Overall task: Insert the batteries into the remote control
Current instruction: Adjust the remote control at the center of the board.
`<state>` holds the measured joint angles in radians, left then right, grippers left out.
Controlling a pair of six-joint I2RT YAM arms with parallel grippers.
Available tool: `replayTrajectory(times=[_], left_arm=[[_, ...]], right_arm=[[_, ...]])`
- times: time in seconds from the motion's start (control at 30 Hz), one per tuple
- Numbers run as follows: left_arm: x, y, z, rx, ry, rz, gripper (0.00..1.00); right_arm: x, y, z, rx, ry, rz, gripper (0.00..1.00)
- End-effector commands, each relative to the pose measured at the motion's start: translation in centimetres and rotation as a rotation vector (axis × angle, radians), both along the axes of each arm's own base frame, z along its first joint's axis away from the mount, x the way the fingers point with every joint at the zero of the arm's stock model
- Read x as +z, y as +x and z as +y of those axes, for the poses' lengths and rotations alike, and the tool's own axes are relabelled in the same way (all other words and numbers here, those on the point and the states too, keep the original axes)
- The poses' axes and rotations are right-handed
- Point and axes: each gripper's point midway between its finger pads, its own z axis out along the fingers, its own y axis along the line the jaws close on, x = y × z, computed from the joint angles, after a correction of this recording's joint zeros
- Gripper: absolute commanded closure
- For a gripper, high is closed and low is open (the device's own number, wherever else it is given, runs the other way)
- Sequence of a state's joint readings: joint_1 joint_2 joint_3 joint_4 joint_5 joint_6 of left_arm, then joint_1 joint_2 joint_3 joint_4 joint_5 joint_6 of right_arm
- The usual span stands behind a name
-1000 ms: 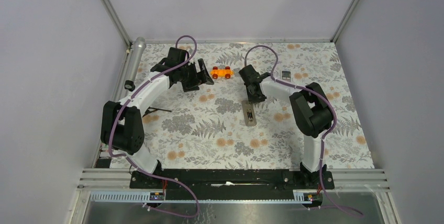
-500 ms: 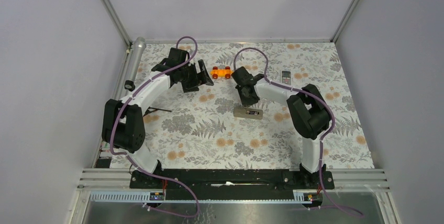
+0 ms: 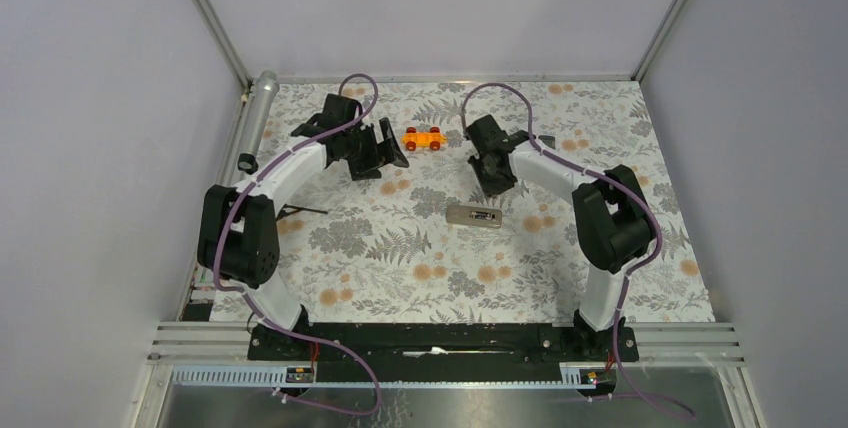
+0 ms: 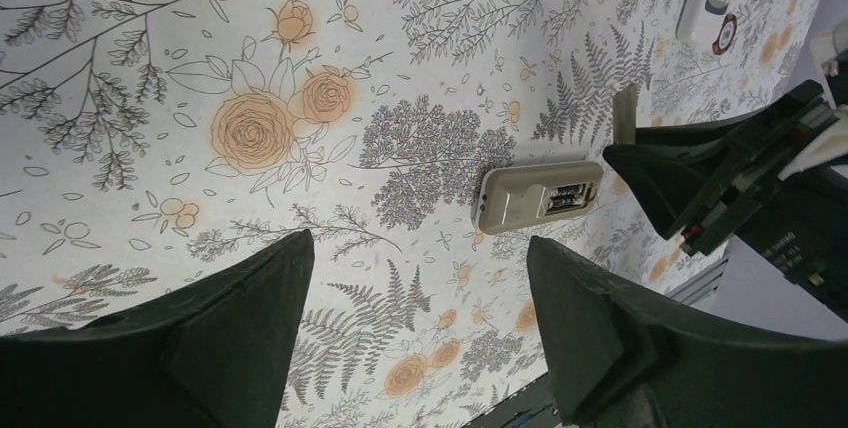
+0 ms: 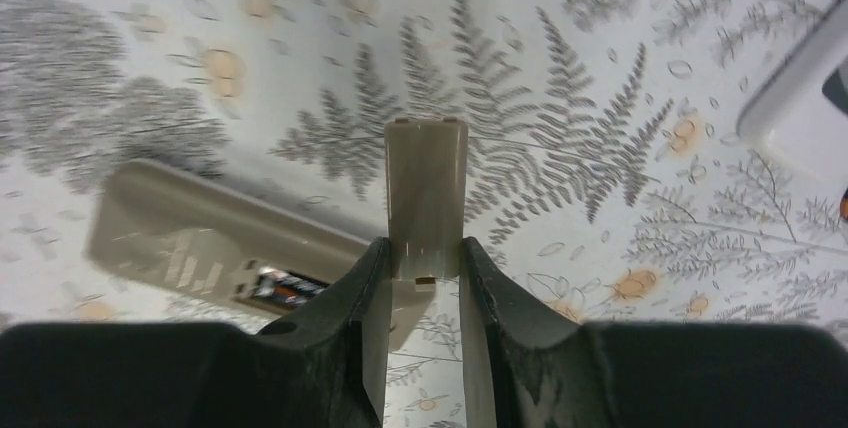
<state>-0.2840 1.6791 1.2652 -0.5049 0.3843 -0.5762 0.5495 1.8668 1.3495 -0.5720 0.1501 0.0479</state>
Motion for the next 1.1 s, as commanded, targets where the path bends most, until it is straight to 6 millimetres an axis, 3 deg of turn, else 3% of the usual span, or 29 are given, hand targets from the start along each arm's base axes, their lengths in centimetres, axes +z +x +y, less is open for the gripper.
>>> replayTrajectory(times=[0.0,0.2,0.6,0.93,1.07], left_arm=[[-0.4,0.3,-0.9,-0.026,-0.049,0.007,0.17],[-0.3,0.5,-1.2,-0.024,-0.062,0.007,0.17],[-0.8,0.4,-1.8,-0.029,-0.084,0.027,0.17],[-1.3,0.3,-2.3,-0.041,-0.097,0.036,0.17],[-1.5,0.4,-2.5,-0.046,-0.103,0.039,0.17]], right_arm=[[-0.9,0.0,-3.5,-0.128,-0.064,-0.015,0.92],[-2.1,0.2,-3.5,-0.16,-0.066,-0.008,0.93],[-3.1,-2.6,-2.8,-0.084,-0.05,0.052,0.94],[-1.0,-4.8,-1.5,-0.048,0.016,0.065,0.95],[-0.4,-4.9,-1.8,-0.073,0.005,0.056,0.95]])
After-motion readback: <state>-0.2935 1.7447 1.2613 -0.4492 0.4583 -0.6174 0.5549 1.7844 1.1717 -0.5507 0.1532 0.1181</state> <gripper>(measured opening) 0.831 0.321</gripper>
